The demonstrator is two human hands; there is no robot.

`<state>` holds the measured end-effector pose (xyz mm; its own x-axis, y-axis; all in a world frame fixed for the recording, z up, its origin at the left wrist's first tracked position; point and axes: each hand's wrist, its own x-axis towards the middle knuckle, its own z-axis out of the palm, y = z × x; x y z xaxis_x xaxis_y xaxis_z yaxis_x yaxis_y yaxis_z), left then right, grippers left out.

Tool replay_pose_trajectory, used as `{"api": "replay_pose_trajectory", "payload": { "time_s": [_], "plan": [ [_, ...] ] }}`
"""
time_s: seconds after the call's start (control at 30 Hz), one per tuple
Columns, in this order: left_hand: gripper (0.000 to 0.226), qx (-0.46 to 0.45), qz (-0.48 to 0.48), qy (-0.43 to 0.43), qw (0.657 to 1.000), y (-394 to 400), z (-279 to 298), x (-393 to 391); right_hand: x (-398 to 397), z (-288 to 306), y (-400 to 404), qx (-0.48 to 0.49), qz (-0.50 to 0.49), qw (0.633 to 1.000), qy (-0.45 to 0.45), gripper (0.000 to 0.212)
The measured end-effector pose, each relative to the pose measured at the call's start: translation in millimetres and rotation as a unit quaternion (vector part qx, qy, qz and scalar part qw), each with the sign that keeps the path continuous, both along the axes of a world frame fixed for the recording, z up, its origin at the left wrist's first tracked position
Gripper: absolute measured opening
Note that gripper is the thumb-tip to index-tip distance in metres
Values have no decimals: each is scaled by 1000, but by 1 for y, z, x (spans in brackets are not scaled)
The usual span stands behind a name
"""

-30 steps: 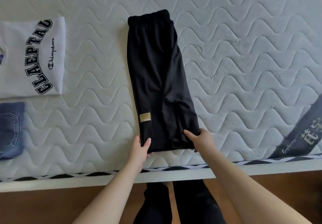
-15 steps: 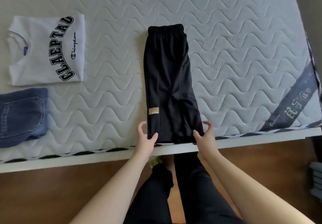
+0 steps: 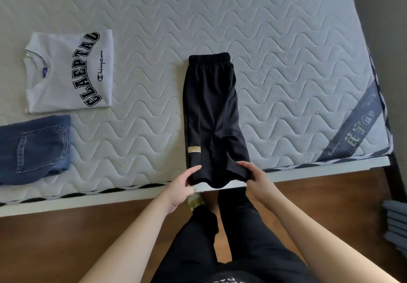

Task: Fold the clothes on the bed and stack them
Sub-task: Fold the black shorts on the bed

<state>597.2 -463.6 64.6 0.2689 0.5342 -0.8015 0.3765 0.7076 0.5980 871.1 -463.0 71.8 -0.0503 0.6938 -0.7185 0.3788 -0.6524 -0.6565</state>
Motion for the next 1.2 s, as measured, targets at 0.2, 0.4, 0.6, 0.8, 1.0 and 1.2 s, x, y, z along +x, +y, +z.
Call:
{"api": "replay_pose_trajectory", "payload": {
  "time_s": [0.2,0.4,0.6,0.8,1.0,1.2],
  "plan": [
    [70,112,-65,119,984,50,14,1,14,7,48,82,89,985,-125,37],
    [33,147,-36,225,962,117,11,-2,29,5,112,125,116,974,-151,32],
    [20,205,50,187,959,202,-7,10,38,-4,201,169,106,973,-113,12],
    [15,163,159,72,971,288,-28,16,25,-28,293,147,35,986,-71,18],
    [15,173,220,52,959,363,-65,23,9,-60,370,128,-8,992,3,29],
    [24,178,201,116,956,400,-105,20,7,-106,411,-68,-128,978,148,24]
  ]
}}
